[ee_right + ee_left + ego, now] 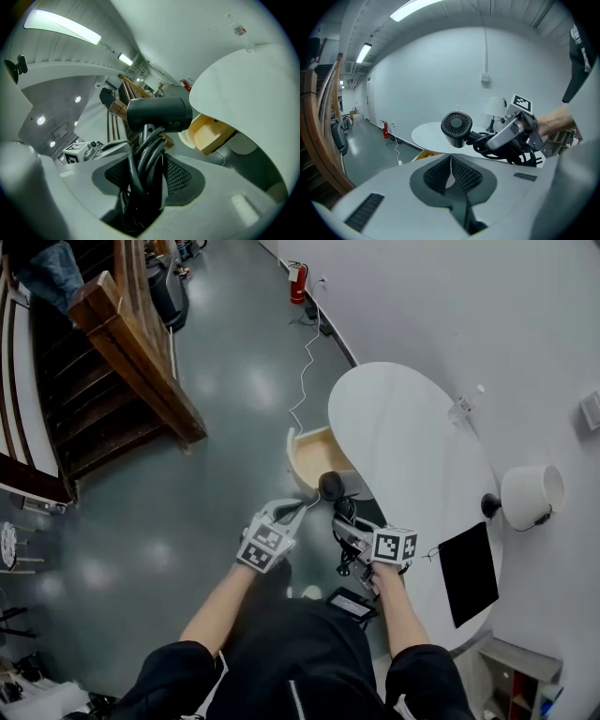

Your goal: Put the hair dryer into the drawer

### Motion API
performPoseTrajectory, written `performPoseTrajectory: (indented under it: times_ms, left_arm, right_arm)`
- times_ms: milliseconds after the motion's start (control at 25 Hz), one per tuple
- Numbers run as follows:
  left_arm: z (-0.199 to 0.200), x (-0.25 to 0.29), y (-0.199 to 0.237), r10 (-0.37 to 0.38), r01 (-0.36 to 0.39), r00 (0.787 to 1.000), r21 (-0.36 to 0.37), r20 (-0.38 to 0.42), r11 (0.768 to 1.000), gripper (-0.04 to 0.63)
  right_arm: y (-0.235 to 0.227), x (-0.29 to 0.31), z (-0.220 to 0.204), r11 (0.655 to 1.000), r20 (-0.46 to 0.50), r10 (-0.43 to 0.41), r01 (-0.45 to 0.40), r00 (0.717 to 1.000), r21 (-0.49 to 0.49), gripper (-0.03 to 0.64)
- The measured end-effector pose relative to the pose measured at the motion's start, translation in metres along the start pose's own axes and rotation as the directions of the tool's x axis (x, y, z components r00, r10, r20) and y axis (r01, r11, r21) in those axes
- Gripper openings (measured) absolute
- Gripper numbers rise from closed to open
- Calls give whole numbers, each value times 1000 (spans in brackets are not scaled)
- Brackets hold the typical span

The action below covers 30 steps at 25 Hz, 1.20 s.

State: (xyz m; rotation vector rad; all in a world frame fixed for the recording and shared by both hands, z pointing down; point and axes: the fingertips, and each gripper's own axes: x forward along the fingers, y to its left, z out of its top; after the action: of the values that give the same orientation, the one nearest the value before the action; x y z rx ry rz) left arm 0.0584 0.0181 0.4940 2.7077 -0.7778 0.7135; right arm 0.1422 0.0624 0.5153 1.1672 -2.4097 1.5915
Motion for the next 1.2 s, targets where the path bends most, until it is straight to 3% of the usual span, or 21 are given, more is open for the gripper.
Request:
performPoseTrajectory:
  times_ms: [680,1200]
  left_arm:
    - [5,25,128,-87,88,996,16,-35,996,18]
    - [-2,58,151,-110,108,992,-33,-58,994,18]
  right_arm:
    - [-4,107,72,997,25,-75,74,997,27,198]
    - [-44,132,85,991,-36,-131,132,991,13,198]
